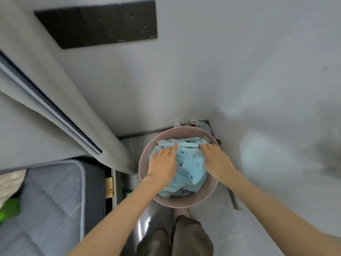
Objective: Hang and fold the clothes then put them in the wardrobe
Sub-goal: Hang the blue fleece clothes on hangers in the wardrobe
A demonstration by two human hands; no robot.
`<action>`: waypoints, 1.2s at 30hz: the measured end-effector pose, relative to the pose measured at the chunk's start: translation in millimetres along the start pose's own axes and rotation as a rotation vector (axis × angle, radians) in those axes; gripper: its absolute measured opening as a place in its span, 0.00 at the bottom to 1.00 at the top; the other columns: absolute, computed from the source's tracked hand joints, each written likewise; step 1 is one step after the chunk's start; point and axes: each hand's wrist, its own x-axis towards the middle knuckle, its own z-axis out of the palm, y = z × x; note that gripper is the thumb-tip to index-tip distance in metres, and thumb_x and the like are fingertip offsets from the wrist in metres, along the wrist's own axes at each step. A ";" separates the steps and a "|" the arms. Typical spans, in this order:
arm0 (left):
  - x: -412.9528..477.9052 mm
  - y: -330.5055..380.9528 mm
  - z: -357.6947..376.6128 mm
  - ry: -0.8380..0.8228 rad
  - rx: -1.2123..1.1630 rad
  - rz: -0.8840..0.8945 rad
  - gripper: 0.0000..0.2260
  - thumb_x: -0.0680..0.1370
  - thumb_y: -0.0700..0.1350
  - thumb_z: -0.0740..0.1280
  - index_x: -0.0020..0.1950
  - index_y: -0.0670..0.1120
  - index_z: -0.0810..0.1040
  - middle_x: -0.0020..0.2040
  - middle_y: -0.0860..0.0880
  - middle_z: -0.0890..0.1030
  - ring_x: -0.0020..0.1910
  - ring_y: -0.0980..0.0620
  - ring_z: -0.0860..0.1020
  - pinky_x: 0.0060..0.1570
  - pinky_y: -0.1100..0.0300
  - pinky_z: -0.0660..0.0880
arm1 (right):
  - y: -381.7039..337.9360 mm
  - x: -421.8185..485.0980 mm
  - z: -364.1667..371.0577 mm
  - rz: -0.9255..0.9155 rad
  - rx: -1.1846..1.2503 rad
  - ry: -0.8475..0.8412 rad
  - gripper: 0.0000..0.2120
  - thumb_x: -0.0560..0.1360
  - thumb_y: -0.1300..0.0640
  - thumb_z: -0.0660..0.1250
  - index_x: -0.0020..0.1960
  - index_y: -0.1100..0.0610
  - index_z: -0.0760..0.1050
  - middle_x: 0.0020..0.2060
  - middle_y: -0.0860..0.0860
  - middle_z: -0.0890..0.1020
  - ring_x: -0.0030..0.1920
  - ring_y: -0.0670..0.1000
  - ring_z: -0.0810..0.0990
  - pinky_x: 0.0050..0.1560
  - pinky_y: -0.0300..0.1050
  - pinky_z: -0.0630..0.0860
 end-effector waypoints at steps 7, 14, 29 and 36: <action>-62.7 31.3 -124.0 0.014 -0.086 0.126 0.37 0.78 0.52 0.63 0.78 0.46 0.43 0.76 0.47 0.56 0.73 0.46 0.59 0.67 0.53 0.63 | -41.6 -97.6 -168.7 -0.052 0.116 0.160 0.12 0.73 0.54 0.68 0.53 0.57 0.70 0.49 0.50 0.72 0.52 0.52 0.71 0.41 0.42 0.65; -122.9 73.4 -201.9 0.125 -0.317 0.341 0.34 0.74 0.58 0.66 0.74 0.49 0.57 0.65 0.51 0.72 0.59 0.51 0.74 0.48 0.61 0.69 | -68.4 -199.0 -323.2 0.000 0.442 0.556 0.12 0.72 0.64 0.69 0.36 0.56 0.67 0.34 0.45 0.66 0.33 0.43 0.67 0.33 0.38 0.62; -199.3 228.2 -324.4 0.532 -0.575 0.803 0.13 0.80 0.42 0.54 0.65 0.51 0.65 0.53 0.50 0.76 0.47 0.49 0.74 0.40 0.56 0.68 | -62.8 -446.9 -449.6 0.070 0.182 1.275 0.06 0.74 0.67 0.66 0.44 0.59 0.70 0.51 0.55 0.73 0.51 0.46 0.72 0.52 0.31 0.67; -281.5 335.1 -357.1 0.524 -0.670 1.034 0.11 0.78 0.51 0.48 0.59 0.58 0.62 0.50 0.55 0.74 0.44 0.52 0.74 0.37 0.60 0.67 | -49.9 -588.1 -455.5 0.320 0.048 1.526 0.06 0.73 0.68 0.63 0.49 0.64 0.71 0.50 0.58 0.73 0.49 0.46 0.70 0.50 0.29 0.65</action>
